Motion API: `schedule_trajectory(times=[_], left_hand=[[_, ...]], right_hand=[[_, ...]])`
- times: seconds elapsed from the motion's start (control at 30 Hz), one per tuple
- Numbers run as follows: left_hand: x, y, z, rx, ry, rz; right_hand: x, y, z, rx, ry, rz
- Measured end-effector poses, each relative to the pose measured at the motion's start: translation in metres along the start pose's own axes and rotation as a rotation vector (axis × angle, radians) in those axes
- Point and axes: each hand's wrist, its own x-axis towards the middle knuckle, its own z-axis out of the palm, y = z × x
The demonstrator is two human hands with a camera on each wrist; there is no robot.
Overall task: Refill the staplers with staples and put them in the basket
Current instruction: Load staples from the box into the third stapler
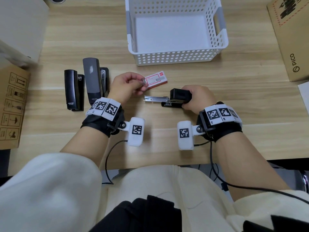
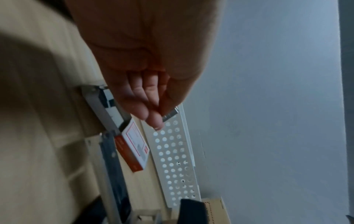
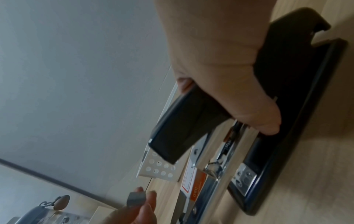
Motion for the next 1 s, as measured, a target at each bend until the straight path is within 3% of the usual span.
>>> schedule_trajectory(times=[0.23, 0.37, 0.57, 0.8, 1.0], left_hand=[[-0.007, 0.004, 0.018, -0.373, -0.067, -0.147], [-0.008, 0.006, 0.018, -0.442, -0.128, -0.185], [-0.009, 0.000, 0.011, -0.297, -0.146, -0.129], [-0.013, -0.007, 0.005, -0.010, -0.024, -0.006], [-0.017, -0.008, 0.007, 0.086, -0.008, 0.025]], right_hand=[[0.000, 0.002, 0.001, 0.015, 0.004, -0.006], [0.000, 0.002, 0.001, 0.021, 0.001, -0.002], [0.001, 0.003, 0.001, 0.008, 0.014, -0.006], [0.001, 0.003, 0.002, 0.007, 0.012, -0.009], [0.001, 0.003, 0.002, -0.001, 0.010, -0.007]])
